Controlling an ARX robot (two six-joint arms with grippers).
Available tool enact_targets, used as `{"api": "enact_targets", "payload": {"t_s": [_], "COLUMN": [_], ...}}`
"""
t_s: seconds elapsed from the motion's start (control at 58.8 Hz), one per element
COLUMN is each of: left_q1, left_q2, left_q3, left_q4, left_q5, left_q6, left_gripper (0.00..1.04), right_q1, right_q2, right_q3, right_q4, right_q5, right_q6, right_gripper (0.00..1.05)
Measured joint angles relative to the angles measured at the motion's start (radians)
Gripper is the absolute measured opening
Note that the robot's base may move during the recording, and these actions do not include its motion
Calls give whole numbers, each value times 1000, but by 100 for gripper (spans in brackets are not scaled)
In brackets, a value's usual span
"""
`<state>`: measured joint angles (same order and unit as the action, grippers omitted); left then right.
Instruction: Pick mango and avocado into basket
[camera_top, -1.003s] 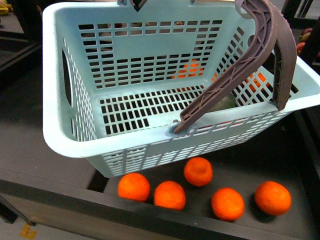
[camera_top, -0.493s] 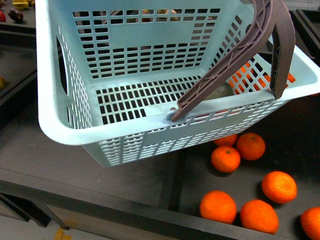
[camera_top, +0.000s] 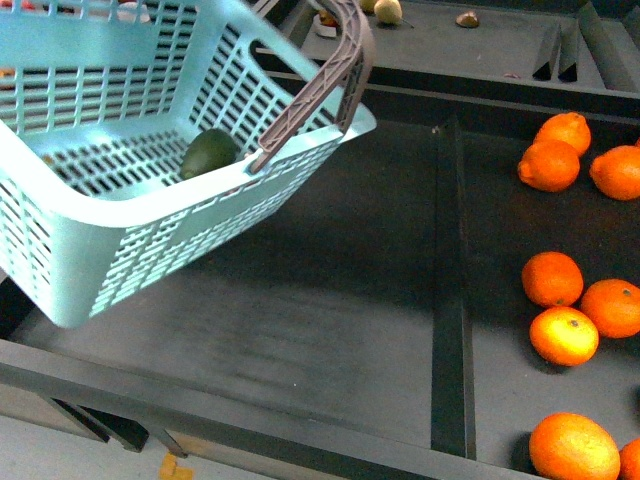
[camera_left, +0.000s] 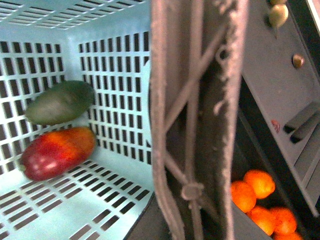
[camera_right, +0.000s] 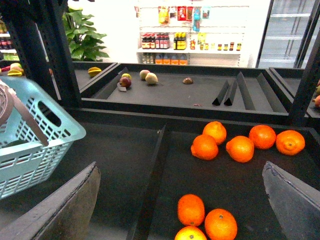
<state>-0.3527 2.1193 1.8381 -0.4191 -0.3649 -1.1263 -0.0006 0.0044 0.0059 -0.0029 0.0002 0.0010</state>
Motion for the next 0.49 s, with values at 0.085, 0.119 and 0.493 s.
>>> {"api": "enact_targets", "payload": {"t_s": [0.085,0.119,0.493], "left_q1": [54,73,121], "left_q2": [66,121,619], "left_q3": [-3,14,602], "left_q4": [63,99,122], "left_q5": [42,73,246], "left_q6": [-134,-201,-291], "left_gripper": [6,6,6], "right_q1": [0,0,0], "right_q2": [0,0,0], "right_q3": [0,0,0], "right_q4": [0,0,0], "right_q5": [-1,-2,-1], "right_q6": [0,0,0], "right_gripper": [97,97,97]}}
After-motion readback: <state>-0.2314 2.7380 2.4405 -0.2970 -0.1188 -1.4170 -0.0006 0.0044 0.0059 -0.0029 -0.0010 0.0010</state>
